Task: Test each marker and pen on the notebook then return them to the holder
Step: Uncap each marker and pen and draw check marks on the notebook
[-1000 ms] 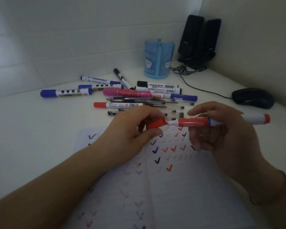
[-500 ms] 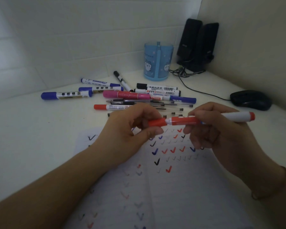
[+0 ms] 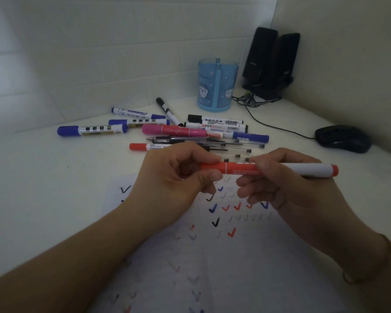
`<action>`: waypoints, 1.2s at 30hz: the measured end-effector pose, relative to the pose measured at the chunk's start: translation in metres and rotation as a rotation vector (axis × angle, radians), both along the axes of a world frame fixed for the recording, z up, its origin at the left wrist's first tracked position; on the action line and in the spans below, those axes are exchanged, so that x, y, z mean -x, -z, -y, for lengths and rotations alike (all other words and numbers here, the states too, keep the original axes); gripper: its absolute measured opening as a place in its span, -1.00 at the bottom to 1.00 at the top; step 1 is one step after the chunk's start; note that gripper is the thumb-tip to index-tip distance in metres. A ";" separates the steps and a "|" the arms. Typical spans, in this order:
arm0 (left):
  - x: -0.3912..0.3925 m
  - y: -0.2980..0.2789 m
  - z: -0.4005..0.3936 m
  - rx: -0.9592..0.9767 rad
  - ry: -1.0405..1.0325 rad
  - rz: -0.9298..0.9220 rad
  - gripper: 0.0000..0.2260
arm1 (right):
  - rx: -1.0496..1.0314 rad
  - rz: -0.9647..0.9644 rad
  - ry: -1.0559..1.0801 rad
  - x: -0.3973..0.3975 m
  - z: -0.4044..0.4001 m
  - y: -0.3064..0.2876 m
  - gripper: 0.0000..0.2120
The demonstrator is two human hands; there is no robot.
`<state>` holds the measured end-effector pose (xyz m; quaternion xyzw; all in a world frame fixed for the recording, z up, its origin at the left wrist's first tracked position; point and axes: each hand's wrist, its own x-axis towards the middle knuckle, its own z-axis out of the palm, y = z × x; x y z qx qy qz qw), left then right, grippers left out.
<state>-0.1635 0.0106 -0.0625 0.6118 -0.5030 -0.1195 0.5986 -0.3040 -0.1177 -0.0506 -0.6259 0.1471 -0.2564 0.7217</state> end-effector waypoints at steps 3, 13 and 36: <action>0.001 -0.001 -0.001 0.007 0.005 -0.013 -0.87 | 0.014 0.007 -0.012 0.000 -0.001 0.001 -0.85; -0.004 0.003 0.005 -0.051 -0.024 0.099 -0.80 | 0.352 0.001 0.106 -0.007 -0.010 -0.001 -0.77; -0.045 0.027 0.013 -0.372 -0.496 0.623 -0.67 | 1.163 -0.779 0.791 0.022 0.105 0.013 -0.65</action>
